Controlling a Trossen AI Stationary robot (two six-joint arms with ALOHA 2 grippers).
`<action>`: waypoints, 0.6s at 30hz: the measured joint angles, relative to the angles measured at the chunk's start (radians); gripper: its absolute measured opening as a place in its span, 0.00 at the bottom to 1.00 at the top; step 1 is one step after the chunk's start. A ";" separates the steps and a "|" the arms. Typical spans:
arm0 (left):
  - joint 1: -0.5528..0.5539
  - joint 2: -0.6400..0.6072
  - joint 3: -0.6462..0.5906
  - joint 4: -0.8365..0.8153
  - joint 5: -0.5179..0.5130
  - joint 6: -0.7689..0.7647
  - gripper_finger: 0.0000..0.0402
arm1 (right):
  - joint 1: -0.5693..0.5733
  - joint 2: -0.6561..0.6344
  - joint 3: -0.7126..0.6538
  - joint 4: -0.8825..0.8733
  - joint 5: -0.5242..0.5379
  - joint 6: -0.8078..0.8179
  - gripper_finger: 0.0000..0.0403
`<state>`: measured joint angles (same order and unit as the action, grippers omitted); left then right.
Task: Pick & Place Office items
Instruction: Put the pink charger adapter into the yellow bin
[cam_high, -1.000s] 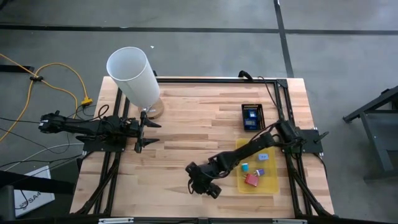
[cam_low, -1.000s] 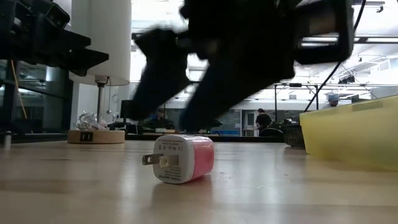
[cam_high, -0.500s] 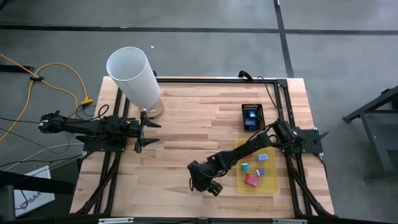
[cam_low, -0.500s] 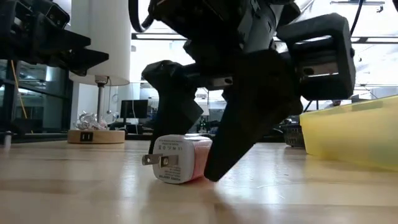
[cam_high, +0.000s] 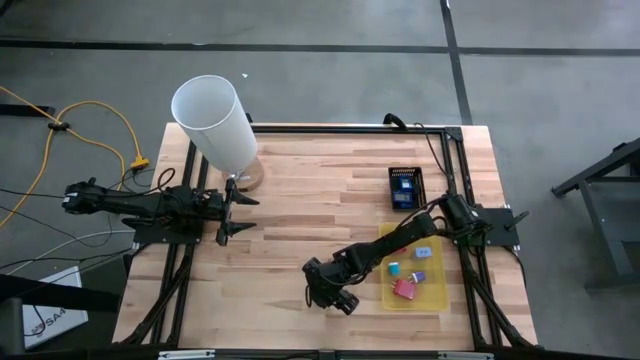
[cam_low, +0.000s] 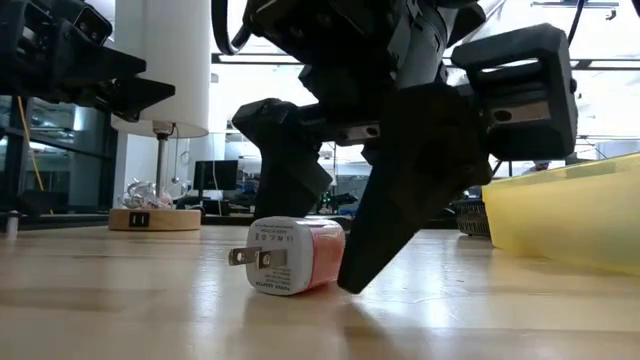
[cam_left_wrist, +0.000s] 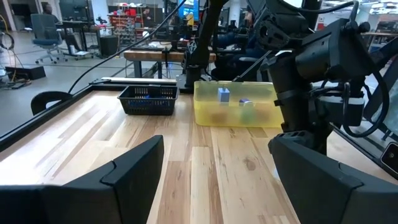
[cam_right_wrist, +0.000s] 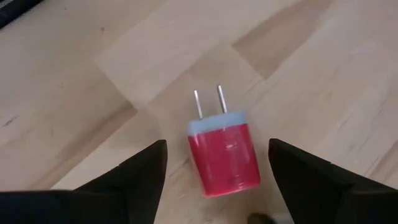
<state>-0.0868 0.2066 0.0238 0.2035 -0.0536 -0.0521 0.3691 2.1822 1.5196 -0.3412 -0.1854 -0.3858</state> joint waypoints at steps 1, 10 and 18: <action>0.000 0.000 0.000 0.000 0.000 0.000 0.73 | 0.000 0.000 0.000 -0.001 0.004 0.000 0.65; 0.000 0.000 0.000 0.000 0.000 0.000 0.73 | 0.000 0.000 0.000 0.000 0.004 0.000 0.49; 0.000 0.000 0.000 0.000 0.000 0.000 0.73 | 0.000 0.000 0.000 0.000 0.004 0.000 0.36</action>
<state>-0.0864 0.2066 0.0238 0.2038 -0.0539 -0.0517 0.3691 2.1822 1.5196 -0.3408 -0.1818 -0.3859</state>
